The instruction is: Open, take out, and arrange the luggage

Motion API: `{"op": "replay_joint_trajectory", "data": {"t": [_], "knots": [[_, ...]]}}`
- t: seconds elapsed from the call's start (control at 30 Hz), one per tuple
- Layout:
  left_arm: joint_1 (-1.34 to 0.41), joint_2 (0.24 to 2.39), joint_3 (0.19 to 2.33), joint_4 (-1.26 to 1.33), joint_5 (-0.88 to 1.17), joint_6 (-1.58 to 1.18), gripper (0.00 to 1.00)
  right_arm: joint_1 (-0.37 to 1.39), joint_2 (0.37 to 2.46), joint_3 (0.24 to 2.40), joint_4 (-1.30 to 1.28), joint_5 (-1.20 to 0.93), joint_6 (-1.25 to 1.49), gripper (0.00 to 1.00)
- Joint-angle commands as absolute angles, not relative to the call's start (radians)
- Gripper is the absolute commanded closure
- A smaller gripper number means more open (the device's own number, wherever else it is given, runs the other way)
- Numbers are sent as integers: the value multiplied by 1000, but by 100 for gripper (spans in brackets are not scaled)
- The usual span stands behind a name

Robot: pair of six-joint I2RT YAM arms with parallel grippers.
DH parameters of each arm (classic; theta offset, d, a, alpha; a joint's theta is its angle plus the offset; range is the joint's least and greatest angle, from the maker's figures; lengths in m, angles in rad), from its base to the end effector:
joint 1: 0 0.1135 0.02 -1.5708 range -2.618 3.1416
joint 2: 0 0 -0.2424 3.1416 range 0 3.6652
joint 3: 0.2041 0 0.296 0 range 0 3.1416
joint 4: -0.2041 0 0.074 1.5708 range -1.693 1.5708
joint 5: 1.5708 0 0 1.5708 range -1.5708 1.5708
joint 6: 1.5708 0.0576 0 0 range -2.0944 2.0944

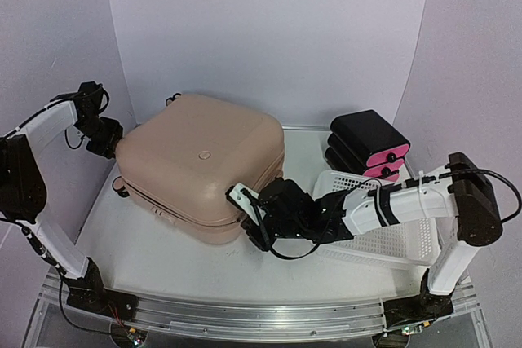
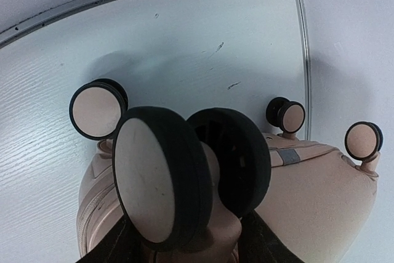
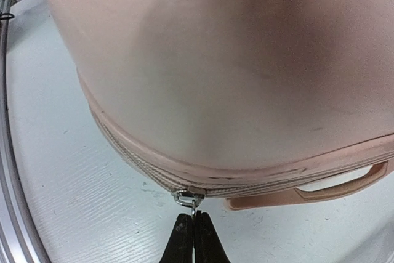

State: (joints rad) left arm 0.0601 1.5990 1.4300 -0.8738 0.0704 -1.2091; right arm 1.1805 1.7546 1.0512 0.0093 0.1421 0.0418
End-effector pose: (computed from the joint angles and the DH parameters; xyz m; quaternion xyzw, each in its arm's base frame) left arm 0.3884 0.0193 0.2526 -0.5646 0.7824 -0.1702 0.2005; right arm 0.1692 0.3898 0.1263 -0.4615 0.7769 0.1903 0.3836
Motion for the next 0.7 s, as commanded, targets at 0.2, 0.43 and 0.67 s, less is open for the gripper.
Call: {"op": "replay_joint_trajectory", "data": {"t": [0.2,0.43,0.67], "knots": [[82,1647,1366,-801,-157,-902,73,1003,1638,993,-64,229,-36,100],[88,1655,1359,-778,-117,-855,73,901,1662,1017,-47,180,-52,100],[88,1682,1356,-753,-95,-788,75,731,1763,1059,66,85,-166,100]]}}
